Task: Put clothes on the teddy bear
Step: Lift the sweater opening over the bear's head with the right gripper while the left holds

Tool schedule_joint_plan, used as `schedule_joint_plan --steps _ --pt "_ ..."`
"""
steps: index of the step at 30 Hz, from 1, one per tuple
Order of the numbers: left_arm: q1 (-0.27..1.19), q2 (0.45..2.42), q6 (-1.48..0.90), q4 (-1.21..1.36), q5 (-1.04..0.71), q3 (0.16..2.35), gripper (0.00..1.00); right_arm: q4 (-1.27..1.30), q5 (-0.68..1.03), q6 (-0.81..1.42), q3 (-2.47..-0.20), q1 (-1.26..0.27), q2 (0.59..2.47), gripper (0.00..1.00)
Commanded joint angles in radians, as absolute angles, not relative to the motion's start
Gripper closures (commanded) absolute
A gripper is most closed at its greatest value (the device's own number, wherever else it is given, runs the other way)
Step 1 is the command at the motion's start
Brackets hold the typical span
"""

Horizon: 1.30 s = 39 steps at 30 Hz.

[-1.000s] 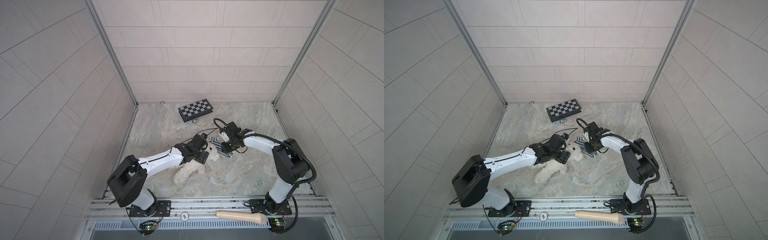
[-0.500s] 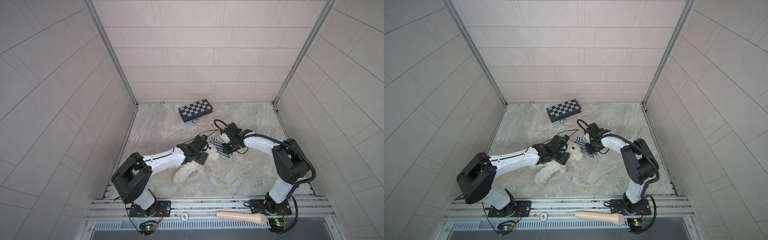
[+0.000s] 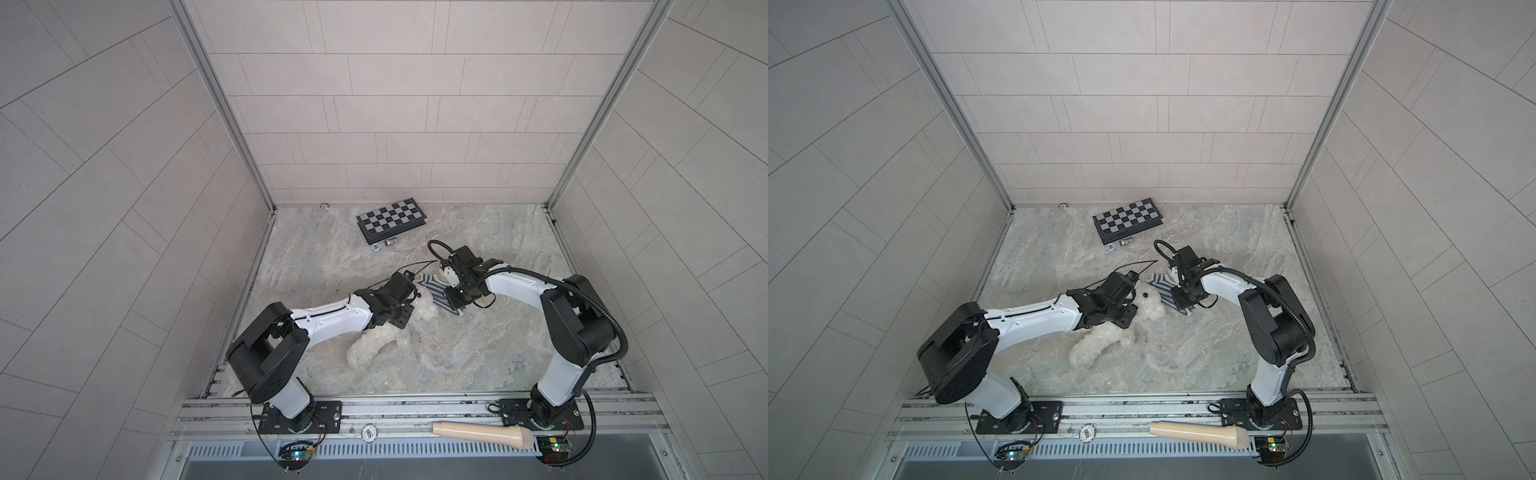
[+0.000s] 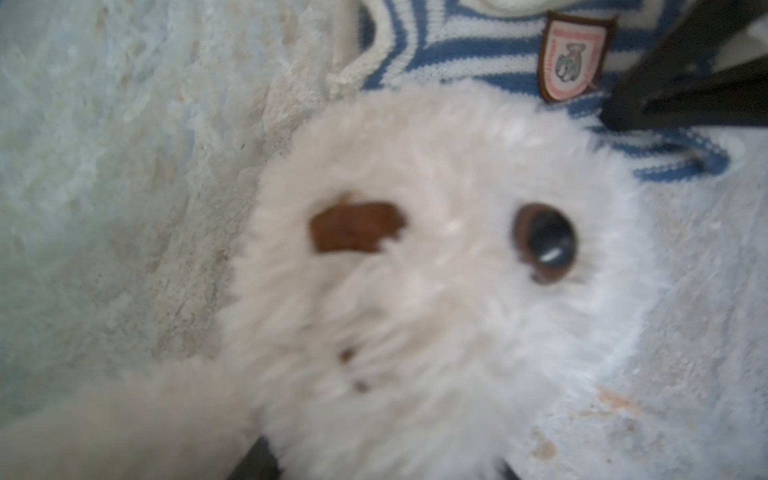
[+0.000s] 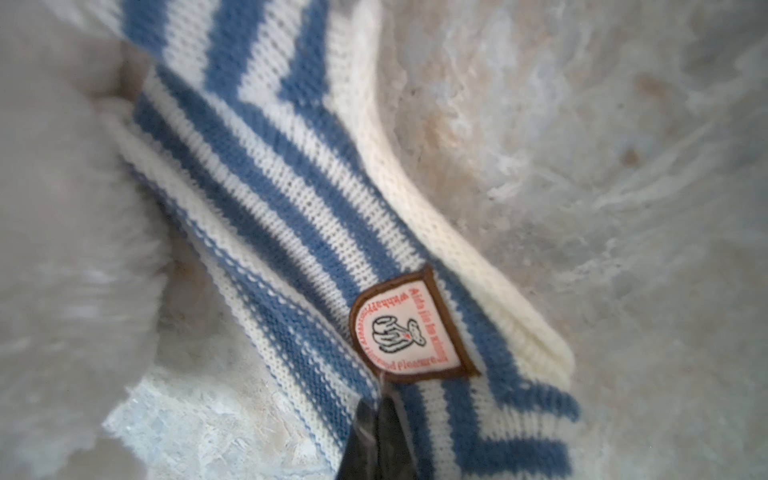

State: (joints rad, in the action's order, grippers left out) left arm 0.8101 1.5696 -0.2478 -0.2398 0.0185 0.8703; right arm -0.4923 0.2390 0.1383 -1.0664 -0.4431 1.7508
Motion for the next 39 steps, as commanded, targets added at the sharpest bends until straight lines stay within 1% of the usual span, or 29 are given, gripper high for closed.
schedule_joint_plan --steps 1,3,8,12,16,19,22,30,39 --pt "0.814 1.526 -0.255 -0.227 0.0 0.823 0.65 -0.469 0.234 0.133 -1.043 -0.443 1.682 1.0" --pt "0.814 1.498 -0.255 -0.21 0.003 0.806 0.72 -0.463 0.235 0.127 -1.034 -0.443 1.656 1.0" --pt "0.817 1.402 -0.256 -0.141 0.012 0.744 0.78 -0.422 0.253 0.118 -0.994 -0.443 1.588 1.0" --pt "0.844 1.311 -0.229 -0.084 0.027 0.693 0.89 -0.382 0.275 0.113 -0.963 -0.444 1.532 1.0" --pt "0.9 1.239 -0.193 -0.025 0.031 0.651 0.93 -0.348 0.293 0.103 -0.941 -0.444 1.47 1.0" --pt "0.93 1.2 -0.167 0.028 -0.01 0.617 0.99 -0.316 0.318 0.098 -0.924 -0.444 1.43 1.0" --pt "0.952 1.183 -0.138 0.055 -0.05 0.601 1.0 -0.288 0.343 0.084 -0.909 -0.449 1.398 1.0" --pt "0.97 1.212 -0.094 0.063 -0.133 0.601 1.0 -0.252 0.387 0.032 -0.877 -0.475 1.342 1.0" --pt "0.994 1.226 -0.086 0.077 -0.198 0.581 1.0 -0.221 0.401 0.02 -0.856 -0.492 1.296 1.0"
